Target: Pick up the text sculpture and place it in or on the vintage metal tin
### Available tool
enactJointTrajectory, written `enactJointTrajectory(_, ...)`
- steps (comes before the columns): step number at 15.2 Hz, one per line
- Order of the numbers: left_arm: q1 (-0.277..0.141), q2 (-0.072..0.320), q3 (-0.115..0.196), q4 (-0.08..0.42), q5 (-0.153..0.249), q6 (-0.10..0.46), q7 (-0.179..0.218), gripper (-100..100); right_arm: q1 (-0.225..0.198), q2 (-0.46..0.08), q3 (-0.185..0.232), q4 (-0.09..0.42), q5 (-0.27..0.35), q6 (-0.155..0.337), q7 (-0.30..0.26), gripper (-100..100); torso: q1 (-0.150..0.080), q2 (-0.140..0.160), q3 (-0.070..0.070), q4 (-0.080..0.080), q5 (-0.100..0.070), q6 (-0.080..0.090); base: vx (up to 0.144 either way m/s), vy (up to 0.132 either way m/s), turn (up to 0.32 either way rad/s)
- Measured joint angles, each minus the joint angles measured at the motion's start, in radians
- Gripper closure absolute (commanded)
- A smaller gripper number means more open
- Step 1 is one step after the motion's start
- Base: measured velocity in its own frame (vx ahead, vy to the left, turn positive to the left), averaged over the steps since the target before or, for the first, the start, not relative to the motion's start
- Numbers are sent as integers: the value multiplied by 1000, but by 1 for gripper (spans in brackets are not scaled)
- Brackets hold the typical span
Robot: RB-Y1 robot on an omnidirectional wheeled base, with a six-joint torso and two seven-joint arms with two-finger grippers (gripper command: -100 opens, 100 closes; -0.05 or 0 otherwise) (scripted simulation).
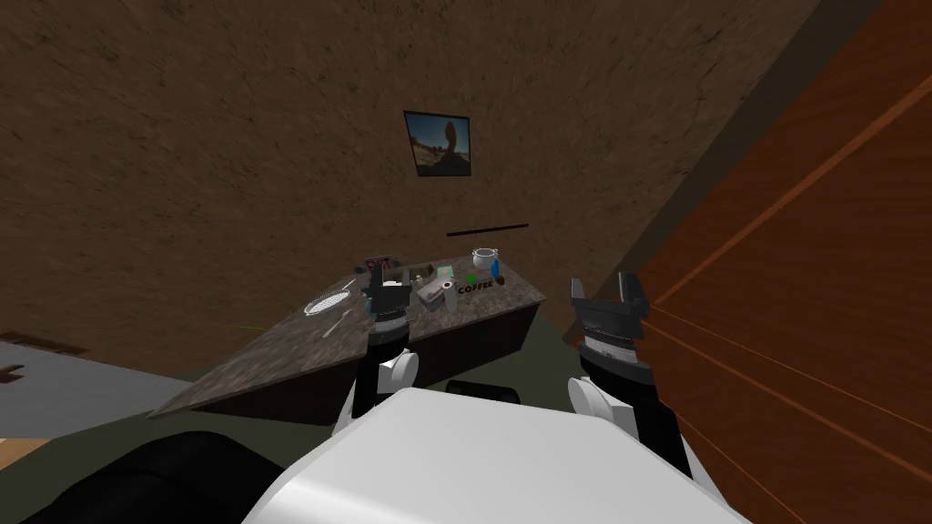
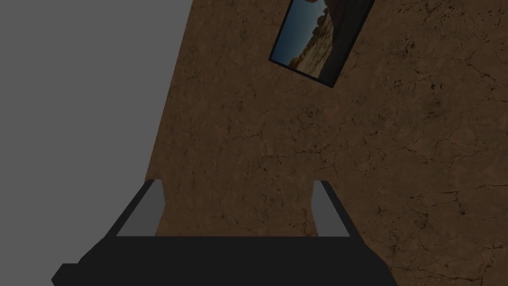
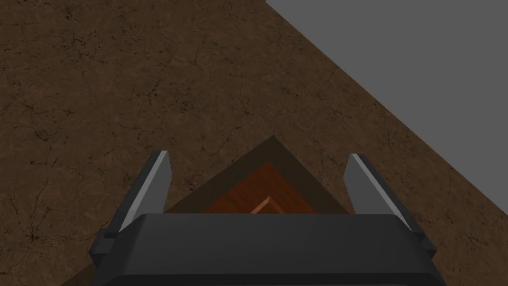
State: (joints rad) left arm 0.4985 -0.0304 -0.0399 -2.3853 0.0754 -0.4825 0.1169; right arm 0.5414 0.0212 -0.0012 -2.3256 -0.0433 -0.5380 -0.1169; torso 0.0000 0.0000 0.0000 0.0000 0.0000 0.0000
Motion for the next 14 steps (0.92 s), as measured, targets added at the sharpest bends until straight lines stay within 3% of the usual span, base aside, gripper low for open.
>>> enactJointTrajectory(7, -22, 113, 19, 15, -18, 70, -8, -100, 0, 0, 0, 0, 0, 0, 0, 0, -9, 0, 0, 0, -2, 0, 0, -104, -62)
enactJointTrajectory(14, -68, 180, 61, 43, -44, 197, -19, -100, 0, 0, 0, 0, 0, 0, 0, 0, -13, -1, -1, 0, -3, 1, 6, -164, -96)
